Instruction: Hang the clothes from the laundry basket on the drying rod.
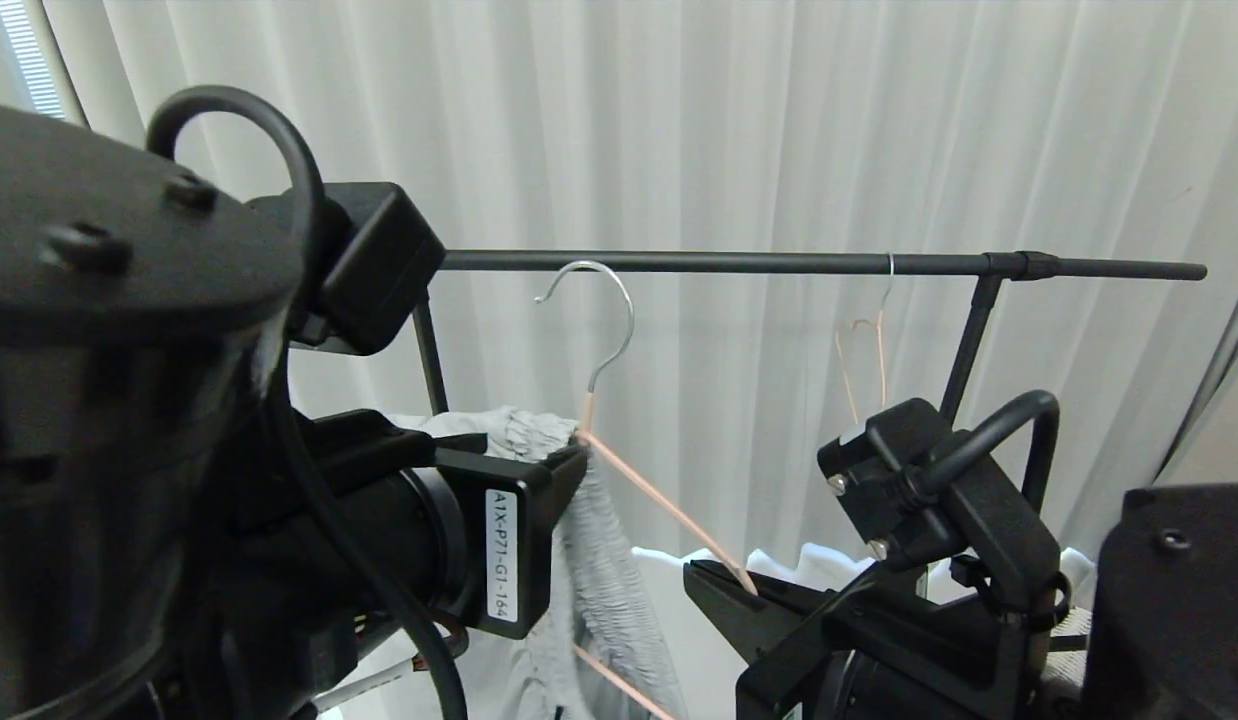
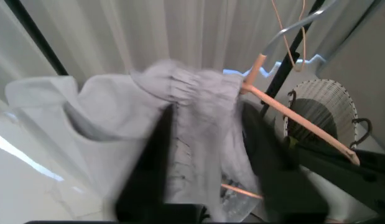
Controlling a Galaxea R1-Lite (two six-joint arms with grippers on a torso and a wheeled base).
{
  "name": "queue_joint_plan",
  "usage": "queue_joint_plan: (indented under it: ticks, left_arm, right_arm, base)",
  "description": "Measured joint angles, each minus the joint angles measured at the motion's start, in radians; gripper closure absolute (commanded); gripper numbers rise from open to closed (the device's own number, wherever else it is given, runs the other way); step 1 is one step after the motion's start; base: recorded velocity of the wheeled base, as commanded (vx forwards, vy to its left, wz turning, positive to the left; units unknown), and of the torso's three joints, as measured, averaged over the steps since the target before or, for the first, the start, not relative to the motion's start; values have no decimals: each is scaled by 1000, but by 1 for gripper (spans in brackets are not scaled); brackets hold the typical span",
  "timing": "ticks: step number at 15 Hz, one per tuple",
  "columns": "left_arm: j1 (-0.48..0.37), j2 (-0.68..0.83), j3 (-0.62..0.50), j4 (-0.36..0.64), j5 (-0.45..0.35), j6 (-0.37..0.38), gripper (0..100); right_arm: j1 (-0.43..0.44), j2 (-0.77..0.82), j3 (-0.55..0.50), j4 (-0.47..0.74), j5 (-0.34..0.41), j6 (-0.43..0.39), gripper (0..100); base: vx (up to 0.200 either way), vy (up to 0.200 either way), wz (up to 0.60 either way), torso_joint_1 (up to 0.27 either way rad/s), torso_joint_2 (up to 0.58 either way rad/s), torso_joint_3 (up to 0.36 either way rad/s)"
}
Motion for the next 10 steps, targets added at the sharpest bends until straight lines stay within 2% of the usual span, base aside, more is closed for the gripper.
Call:
queue_joint_plan:
  ticks: [3, 7, 8, 10]
  left_arm:
    - [-1, -25, 6, 0, 7, 4, 0]
    - [-2, -97, 53, 1, 9, 18, 0]
    - [-2, -125, 83, 2, 9, 53, 0]
    - [-1, -204, 159, 1, -14, 188, 0]
  right_arm:
    - [1, -6, 30, -103, -18, -66, 100]
    - [0, -25, 146, -286, -75, -195, 100]
    - [-1, -39, 175, -299, -76, -219, 100]
    - [-2, -87, 234, -303, -73, -259, 100]
  base:
    - [0, 0, 0, 0, 0, 0]
    - [0, 0, 0, 0, 0, 0]
    - [0, 0, 0, 0, 0, 0]
    - [0, 0, 0, 0, 0, 0]
